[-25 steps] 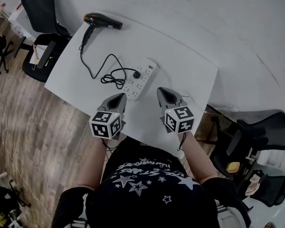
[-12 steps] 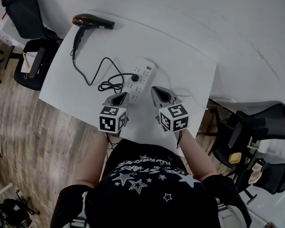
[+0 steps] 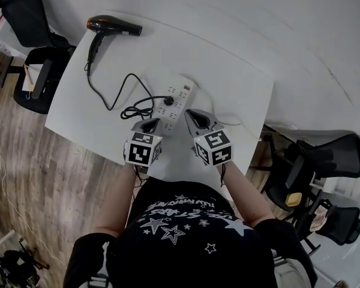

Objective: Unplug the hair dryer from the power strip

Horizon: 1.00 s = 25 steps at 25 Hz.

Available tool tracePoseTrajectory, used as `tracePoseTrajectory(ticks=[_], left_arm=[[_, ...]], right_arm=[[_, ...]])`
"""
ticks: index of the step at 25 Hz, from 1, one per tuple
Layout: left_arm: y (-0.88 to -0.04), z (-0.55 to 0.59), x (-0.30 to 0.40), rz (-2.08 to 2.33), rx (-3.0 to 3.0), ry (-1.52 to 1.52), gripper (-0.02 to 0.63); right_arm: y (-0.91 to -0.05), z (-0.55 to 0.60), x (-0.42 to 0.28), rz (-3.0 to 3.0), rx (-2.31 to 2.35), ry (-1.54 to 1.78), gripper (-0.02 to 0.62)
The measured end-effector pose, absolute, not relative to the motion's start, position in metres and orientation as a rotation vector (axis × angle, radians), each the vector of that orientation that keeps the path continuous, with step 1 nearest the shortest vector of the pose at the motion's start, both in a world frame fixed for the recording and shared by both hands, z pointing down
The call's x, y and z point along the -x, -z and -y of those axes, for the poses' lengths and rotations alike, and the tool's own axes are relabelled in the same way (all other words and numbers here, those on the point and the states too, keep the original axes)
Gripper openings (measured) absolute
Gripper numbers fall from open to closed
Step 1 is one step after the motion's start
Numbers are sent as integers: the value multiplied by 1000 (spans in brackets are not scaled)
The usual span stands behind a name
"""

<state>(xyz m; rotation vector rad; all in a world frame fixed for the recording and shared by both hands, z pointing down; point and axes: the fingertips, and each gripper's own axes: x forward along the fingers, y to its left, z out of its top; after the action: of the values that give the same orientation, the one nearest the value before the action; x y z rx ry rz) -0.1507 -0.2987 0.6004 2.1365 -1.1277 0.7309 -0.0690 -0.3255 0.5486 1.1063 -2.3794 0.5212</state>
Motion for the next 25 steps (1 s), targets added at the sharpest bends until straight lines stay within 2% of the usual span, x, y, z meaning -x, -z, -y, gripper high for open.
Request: tracePoseTrajectory(ticks=[19, 21, 25], left_arm=[[-602, 300, 152, 1060, -2102, -737, 8], [-602, 300, 152, 1064, -2097, -752, 7], [-603, 299, 151, 1076, -2108, -790, 8]], right_arm=[[-563, 352, 107, 2418, -932, -421, 13], [-564, 352, 112, 2424, -910, -420, 82], [-566, 356, 120, 2418, -886, -379, 100]])
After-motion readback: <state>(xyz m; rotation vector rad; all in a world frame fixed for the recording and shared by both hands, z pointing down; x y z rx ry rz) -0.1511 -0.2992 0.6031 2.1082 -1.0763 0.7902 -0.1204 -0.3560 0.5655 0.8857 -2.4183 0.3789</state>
